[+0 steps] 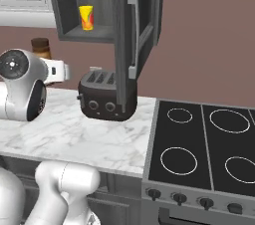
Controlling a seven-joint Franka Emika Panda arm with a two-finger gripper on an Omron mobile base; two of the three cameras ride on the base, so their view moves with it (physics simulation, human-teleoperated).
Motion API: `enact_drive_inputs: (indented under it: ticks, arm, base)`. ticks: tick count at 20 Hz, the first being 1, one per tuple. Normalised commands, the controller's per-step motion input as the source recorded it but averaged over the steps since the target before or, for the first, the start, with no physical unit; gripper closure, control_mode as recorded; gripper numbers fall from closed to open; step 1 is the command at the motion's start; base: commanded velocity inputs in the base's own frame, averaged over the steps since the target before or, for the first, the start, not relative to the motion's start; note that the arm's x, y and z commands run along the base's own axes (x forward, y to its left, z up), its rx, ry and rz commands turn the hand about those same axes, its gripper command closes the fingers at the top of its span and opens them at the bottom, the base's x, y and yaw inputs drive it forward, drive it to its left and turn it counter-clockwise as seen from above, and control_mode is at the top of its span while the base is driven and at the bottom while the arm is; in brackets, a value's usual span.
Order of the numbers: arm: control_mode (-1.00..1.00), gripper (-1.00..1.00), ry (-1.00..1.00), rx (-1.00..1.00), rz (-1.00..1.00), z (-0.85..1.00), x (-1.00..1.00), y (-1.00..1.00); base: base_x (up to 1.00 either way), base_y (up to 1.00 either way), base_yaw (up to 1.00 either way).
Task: Take the cinnamon bottle from the cabinet and place it on the dining table, next to the plate with the cupcake. Then take the chocolate from the dining counter and place it on the cupcake plate.
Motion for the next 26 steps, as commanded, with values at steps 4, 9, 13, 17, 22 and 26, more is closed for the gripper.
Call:
enact_drive_inputs:
  ticks: [4, 9, 13, 17, 22, 26]
  arm:
    - [-1.0, 1.0, 0.0, 0.02, 0.0, -0.01, -0.1, 0.03]
    - [-1.0, 1.0, 0.0, 0.0, 0.0, 0.0, 0.0, 0.0]
    - [-1.0, 1.0, 0.0, 0.0, 0.0, 0.0, 0.0, 0.0]
    - [-1.0, 1.0, 0.0, 0.0, 0.0, 0.0, 0.0, 0.0]
    - [1.0, 1.0, 0.0, 0.0, 0.0, 0.0, -0.03, 0.0]
    - [1.0, 1.0, 0.0, 0.0, 0.0, 0.0, 0.0, 0.0]
  base:
    - [0.0, 0.0, 0.0]
    - [0.0, 0.0, 0.0]
    - [0.0, 0.0, 0.0]
    - [0.0, 0.0, 0.0]
    - [-0.33, 0.01, 0.0]
    - [-0.59, 0.03, 0.0]
